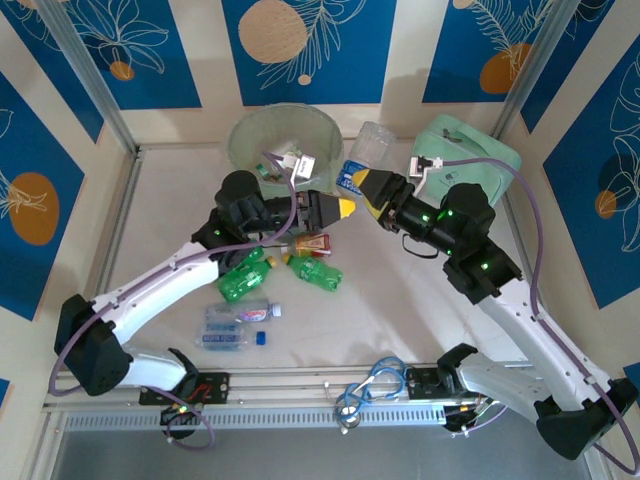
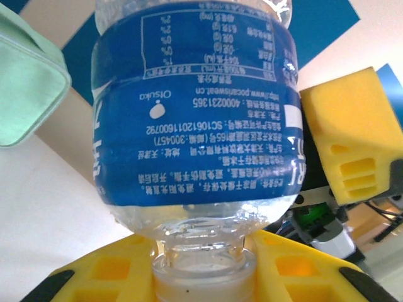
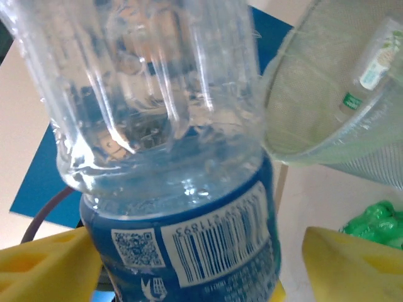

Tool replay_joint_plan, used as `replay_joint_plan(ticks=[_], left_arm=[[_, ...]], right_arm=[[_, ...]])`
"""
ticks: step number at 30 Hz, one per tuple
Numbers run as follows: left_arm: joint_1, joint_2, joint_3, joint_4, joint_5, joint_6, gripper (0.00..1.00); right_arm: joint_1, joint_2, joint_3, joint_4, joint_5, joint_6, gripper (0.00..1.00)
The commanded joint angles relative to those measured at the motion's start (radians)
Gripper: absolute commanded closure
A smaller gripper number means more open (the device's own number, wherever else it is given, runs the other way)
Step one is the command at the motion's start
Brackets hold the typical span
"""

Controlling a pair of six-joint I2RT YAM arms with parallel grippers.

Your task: Put the plastic bottles in the bin

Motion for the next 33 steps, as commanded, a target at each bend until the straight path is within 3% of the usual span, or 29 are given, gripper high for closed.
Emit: replay_joint_plan(ticks=[1,8,13,19,33], left_arm=[[-0.002,-0.042,0.041,-0.133,-0.065,0.120,0.80],[-0.003,-0.071,0.155,-0.478,-0.224,0.311,0.81],[0.009,-0.082,0.278,-0.757,-0.448,0.455,0.82],[0.084,-0.048,0.416,-0.970,-0.605,0.550,0.82],[0.277,0.220,0.742,-1.159,-0.651,0.665,0.83]], right_arm=[[0.005,-0.007,0.095,-0.156,0.082,-0.071,0.01],[-0.031,0.035,0.315,-0.555,0.296,-0.166,0.01],[-0.089,0.010,0.322,-0.609,0.302,-0.167,0.01],[-0.118,-0.019,0.291,-0.617,0.272,-0.162,0.01],[-0.121,-0.051,0.221,-0.625,0.228,-0.148,0.01]])
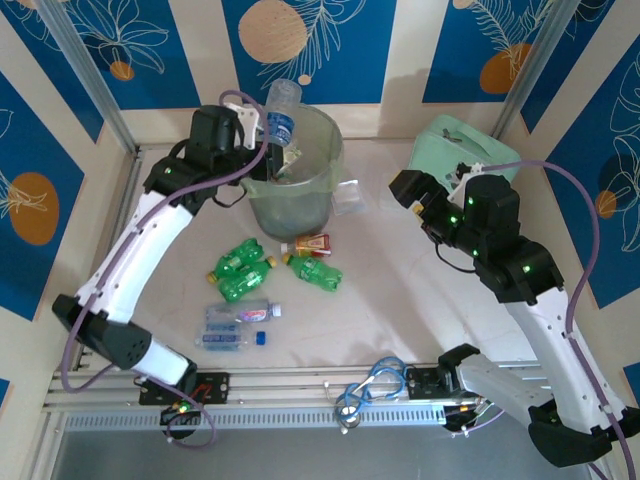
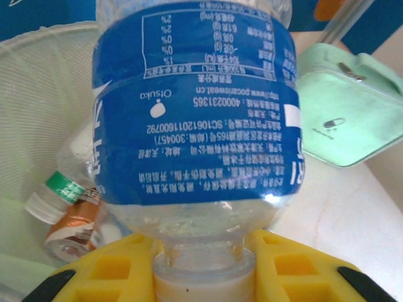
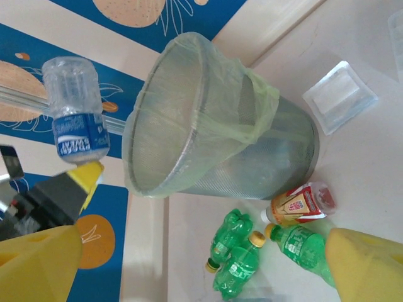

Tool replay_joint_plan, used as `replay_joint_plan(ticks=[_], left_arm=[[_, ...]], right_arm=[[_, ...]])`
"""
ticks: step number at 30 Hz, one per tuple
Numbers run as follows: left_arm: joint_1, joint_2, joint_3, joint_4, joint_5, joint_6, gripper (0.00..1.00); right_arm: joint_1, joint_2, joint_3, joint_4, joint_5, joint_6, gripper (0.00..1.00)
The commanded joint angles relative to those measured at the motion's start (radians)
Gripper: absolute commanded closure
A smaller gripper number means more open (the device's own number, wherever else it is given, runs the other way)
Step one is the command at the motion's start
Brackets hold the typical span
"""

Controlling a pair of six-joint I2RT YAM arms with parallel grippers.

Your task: Put the plastic bottles in the bin

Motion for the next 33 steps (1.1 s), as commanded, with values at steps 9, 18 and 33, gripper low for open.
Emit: replay_joint_plan(ticks=[9,18,33], left_arm=[[0.038,0.152,0.143,-0.138,-0.047,0.101,0.84],[0.039,0.209,0.169,-0.171,-0.091,0.118,0.83],[0.042,0.200,0.172,-0.185,-0.153,0.070,0.35]], right_arm=[[-0.020,-0.057,-0.052,-0.034,-0.016,-0.014,0.01],[-0.039,-0.060,-0.084,-0.038,-0.032,-0.020,0.01],[-0.060,-0.037,-0.095,-0.005,-0.081,-0.048,0.00]])
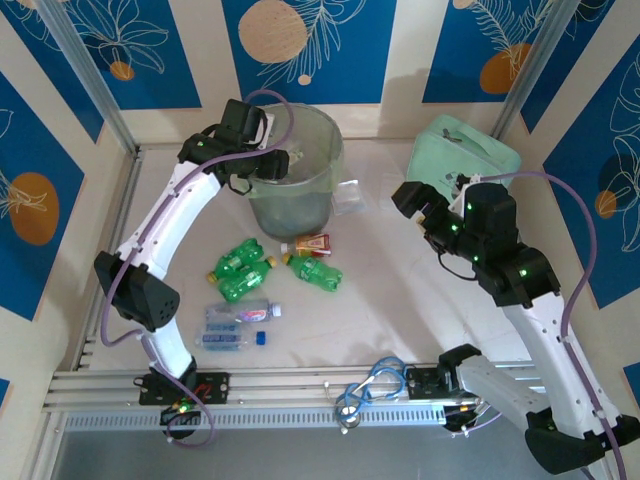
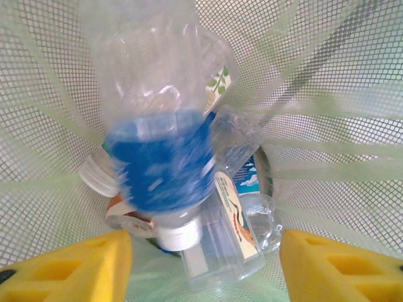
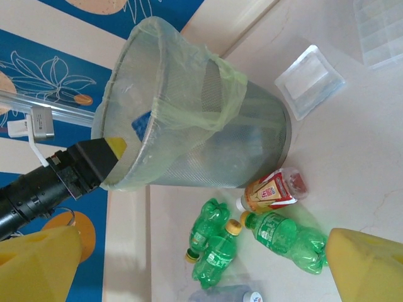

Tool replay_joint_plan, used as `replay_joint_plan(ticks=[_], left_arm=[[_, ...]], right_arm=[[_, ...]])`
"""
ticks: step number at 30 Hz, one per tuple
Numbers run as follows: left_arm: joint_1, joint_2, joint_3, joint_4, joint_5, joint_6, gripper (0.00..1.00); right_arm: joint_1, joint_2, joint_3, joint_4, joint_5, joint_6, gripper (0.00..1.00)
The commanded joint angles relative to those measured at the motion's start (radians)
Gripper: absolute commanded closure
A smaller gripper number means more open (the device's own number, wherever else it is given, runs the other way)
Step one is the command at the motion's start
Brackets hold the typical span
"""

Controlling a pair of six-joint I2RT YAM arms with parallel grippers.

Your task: Put the plastic bottles in the bin

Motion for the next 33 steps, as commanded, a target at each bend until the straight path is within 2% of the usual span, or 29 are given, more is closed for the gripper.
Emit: replay_joint_plan(ticks=[1,6,13,16,20,23,27,33], left_arm=[[0.013,-0.047,0.025,0.004,-0.023,-0.021,0.33],[0.014,-0.117,-0.006,0.011,-0.034,-0.059,0.28],[0.030,-0.316,-0.213,0.087,-0.038,-0.127,0.28],[0.053,-0.429,-0.344,0.155,0.027,-0.180,0.28],[0.058,-0.553,-0.479,0.248,0.094,-0.226,0.28],[0.061,-0.615,-0.526,0.257,0.117,-0.243,0.29],[0.066,-0.639,-0.572,0.253,0.146,-0.251,0.30],[0.076,-0.638,-0.614,0.288,0.169,-0.285,0.31]], right_arm=[[0.002,-0.005,-0.021,0.027,-0.033,-0.029,0.00],[0.048,0.018,-0.034,0.051,-0.067,-0.081,0.02],[0.218,0.122,-0.039,0.050,-0.040,-0.222,0.04],[0.269,0.207,-0.074,0.078,-0.084,-0.281,0.00],[0.290,0.314,-0.145,0.157,-0.155,-0.312,0.01],[0.297,0.395,-0.163,0.156,-0.122,-0.329,0.01],[0.308,0.478,-0.173,0.142,-0.006,-0.337,0.01],[0.348,0.635,-0.099,0.117,0.032,-0.429,0.00]])
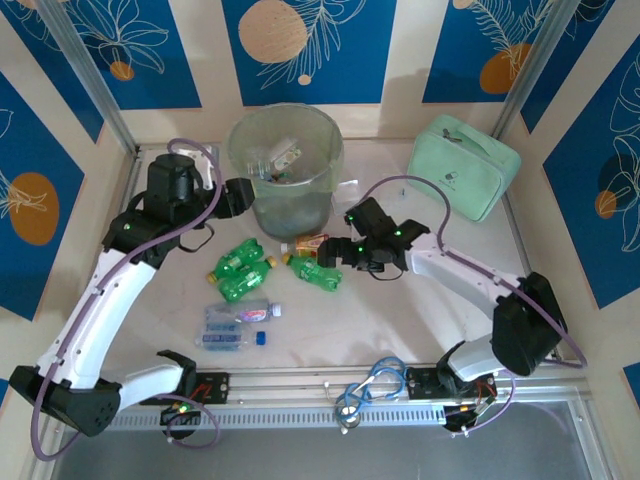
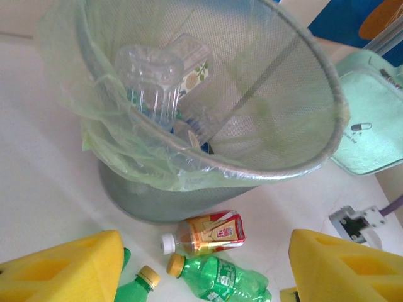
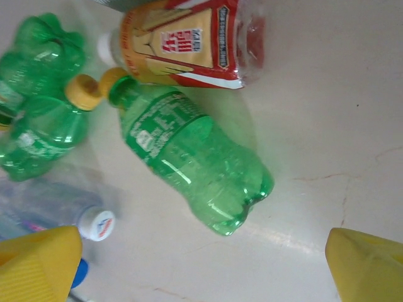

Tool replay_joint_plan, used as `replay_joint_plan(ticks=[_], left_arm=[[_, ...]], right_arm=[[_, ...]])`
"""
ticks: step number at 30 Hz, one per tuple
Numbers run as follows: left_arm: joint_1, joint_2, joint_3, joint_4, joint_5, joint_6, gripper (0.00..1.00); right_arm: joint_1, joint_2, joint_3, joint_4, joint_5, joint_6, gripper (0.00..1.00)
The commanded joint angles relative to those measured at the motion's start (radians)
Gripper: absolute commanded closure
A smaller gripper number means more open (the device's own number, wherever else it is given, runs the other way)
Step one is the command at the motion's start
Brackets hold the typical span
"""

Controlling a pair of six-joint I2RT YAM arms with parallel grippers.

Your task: Put the plastic bottles in the bin

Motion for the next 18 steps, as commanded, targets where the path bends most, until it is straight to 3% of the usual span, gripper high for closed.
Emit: replay_joint_plan(ticks=[1,18], left_arm=[[0.015,-0.002,-0.015,0.052,0.050,-0.034,0.31],[0.041,0.000,-0.041,0.082,0.089,-0.058,0.32]], right_arm=[[0.040,0.075,0.064,-0.020,0.052,-0.094,0.01],[0.134,0.371,0.219,-0.035,0.121,-0.294,0.01]])
